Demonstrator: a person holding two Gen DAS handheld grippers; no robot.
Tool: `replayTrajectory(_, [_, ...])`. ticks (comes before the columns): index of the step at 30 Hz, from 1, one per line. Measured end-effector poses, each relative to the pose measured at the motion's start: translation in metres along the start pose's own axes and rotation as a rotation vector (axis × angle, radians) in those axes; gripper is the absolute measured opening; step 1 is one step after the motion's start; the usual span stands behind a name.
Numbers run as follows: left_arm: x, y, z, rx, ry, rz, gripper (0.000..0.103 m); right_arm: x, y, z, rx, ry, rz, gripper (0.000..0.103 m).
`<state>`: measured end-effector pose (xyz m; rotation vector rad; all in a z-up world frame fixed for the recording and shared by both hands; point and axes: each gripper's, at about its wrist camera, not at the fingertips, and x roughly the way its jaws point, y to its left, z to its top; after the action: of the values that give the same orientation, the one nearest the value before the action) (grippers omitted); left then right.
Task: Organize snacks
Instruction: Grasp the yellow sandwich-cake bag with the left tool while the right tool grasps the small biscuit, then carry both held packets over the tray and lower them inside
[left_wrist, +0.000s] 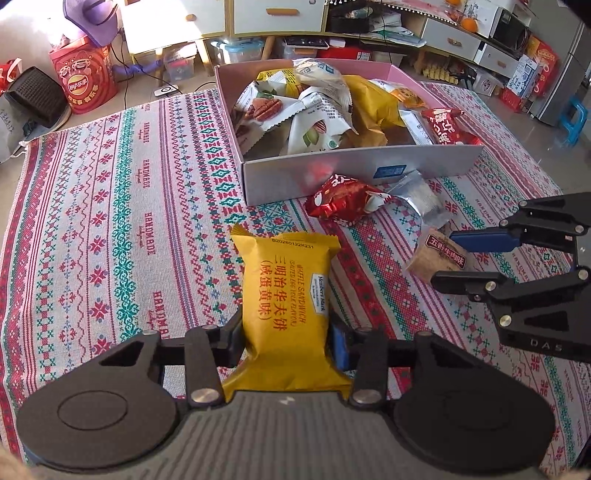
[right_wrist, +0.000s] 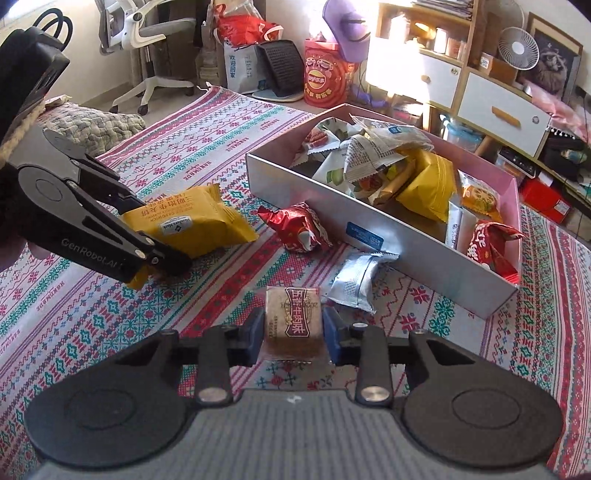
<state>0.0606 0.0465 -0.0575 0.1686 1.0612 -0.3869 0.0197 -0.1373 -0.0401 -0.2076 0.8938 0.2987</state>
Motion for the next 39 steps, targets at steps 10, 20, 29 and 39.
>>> replayTrajectory(10, [0.003,-0.020,-0.006,0.010,0.032,0.033,0.052,-0.001,-0.018,-0.009,0.062,0.058,-0.079,0.033])
replayTrajectory(20, [0.010,-0.028,-0.004,0.011,0.014,0.061,0.059,0.004,-0.020,-0.010,0.081,0.053,-0.074,0.047])
replayTrajectory(29, [0.008,-0.027,-0.003,-0.029,0.018,0.082,0.051,0.004,-0.021,-0.011,0.099,0.052,-0.061,0.042])
replayTrajectory(39, [0.003,-0.027,-0.001,-0.044,0.019,0.075,0.046,0.000,-0.014,-0.008,0.077,0.041,-0.041,0.032])
